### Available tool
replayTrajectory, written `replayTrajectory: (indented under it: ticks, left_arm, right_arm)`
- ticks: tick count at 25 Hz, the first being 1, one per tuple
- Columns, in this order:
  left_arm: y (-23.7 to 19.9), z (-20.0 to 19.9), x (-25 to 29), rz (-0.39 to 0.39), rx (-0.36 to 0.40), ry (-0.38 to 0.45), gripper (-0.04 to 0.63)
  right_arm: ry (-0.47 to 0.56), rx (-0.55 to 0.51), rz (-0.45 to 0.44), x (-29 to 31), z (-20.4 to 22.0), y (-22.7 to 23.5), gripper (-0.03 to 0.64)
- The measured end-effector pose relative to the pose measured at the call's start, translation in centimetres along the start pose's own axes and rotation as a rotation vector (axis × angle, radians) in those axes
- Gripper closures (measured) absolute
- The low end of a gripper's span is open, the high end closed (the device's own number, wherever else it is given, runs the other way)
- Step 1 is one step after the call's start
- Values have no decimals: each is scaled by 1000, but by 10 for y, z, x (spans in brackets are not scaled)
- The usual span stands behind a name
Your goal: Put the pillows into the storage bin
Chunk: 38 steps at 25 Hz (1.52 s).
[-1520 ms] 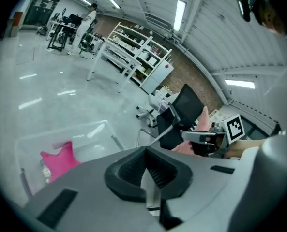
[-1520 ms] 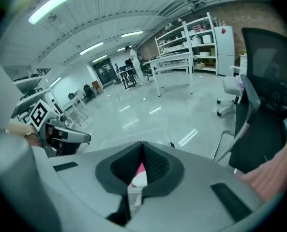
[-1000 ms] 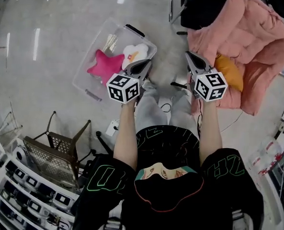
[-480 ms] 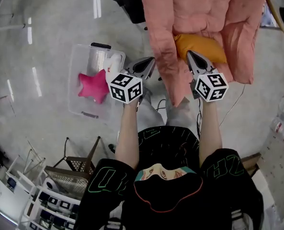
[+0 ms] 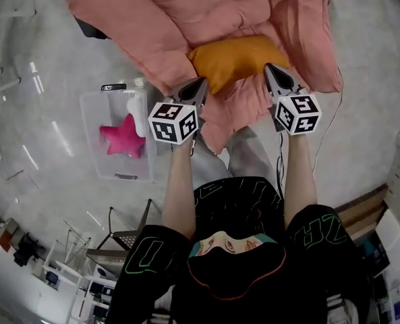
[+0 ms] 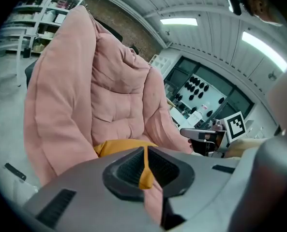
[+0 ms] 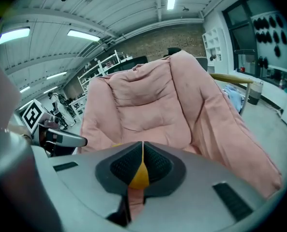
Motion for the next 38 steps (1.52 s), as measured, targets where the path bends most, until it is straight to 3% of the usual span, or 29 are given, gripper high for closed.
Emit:
replayTrajectory:
  ticks: [3, 6, 10, 13, 19, 24, 27, 29, 33, 38]
  left_arm:
    - [2, 8, 23, -45, 12, -63, 460]
    - [-1, 19, 38, -95, 19, -127, 337]
    - [-8, 33, 49, -156, -10, -179, 232]
    - [-8, 48, 57, -186, -3, -235, 193]
    - [-9, 61, 67, -247, 36, -312, 216]
    - [-22, 70, 72, -315, 50, -332, 319]
    - [-22, 67, 73, -322, 63, -336, 368]
    - [-20, 61, 70, -314, 52, -309, 400]
    - [-20, 50, 56, -307, 28, -244, 435]
    - [-10, 35, 38, -272, 47, -162, 457]
  right_arm:
    - [-49, -26, 3, 4, 18, 32, 592]
    - [-128, -70, -8, 13, 44, 59, 494]
    - [-269, -147, -33, 31, 88, 91, 386]
    - [-382, -175, -46, 43, 124, 120, 328]
    - [-539, -177, -136, 70, 169, 140, 262]
    - [-568, -128, -233, 88, 192, 133, 242]
    - [-554, -38, -287, 88, 189, 122, 379]
    - [-536, -24, -291, 86, 178, 117, 436]
    - [-505, -89, -271, 77, 160, 108, 474]
    - [-456, -91, -231, 54, 144, 97, 494]
Point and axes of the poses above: the fingertips, and each gripper's own axes: x forward along the fingers, y to its right, z out of its underside, the point moved 1 cm from there along -x, backward along the fingers, and after that the axes turned 2 degrees about -x, right-handed, at the moved point
